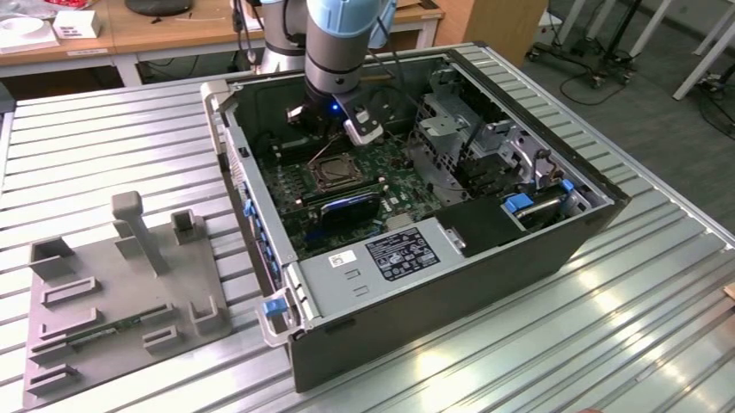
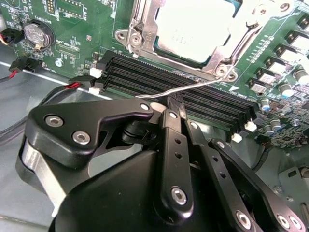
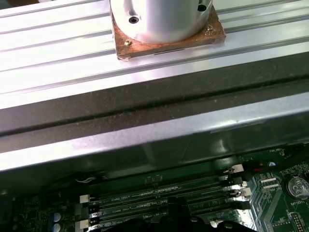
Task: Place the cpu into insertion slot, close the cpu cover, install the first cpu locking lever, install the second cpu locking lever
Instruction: 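Install the first cpu locking lever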
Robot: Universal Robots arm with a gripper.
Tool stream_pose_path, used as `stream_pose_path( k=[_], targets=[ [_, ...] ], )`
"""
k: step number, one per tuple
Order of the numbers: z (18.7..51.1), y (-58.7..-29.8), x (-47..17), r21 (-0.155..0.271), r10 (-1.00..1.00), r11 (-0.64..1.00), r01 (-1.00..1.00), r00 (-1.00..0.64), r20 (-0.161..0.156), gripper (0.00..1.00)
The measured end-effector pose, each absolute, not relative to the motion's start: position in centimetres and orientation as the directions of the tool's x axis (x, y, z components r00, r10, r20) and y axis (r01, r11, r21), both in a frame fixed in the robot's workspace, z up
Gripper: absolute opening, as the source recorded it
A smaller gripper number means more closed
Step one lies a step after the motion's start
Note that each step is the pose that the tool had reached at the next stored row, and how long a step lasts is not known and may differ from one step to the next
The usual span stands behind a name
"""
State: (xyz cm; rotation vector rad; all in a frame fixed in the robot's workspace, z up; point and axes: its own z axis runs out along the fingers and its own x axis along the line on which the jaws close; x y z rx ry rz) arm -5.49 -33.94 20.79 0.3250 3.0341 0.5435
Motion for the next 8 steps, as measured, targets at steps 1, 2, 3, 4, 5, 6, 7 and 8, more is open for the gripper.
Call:
stream_pose_path(
  k=[1, 2, 3, 4, 5, 6, 7, 8],
  targets=[
    [20.86, -33.94, -5.49, 0.348, 0.213, 0.917, 0.198, -0.977, -0.005, 0.1],
    [20.95, -33.93, -5.49, 0.348, 0.213, 0.917, 0.198, -0.977, -0.005, 0.1],
    [21.05, -33.93, -5.49, 0.348, 0.213, 0.916, 0.198, -0.977, -0.005, 0.1],
    [21.18, -33.93, -5.49, 0.348, 0.213, 0.917, 0.198, -0.977, -0.005, 0.1],
    [21.3, -33.93, -5.49, 0.348, 0.213, 0.916, 0.198, -0.977, -0.005, 0.1],
    [21.43, -33.93, -5.49, 0.348, 0.213, 0.916, 0.198, -0.977, -0.005, 0.1],
    [21.57, -33.93, -5.49, 0.348, 0.213, 0.916, 0.198, -0.977, -0.005, 0.1],
    [21.69, -33.93, -5.49, 0.348, 0.213, 0.917, 0.198, -0.977, -0.005, 0.1]
  ],
)
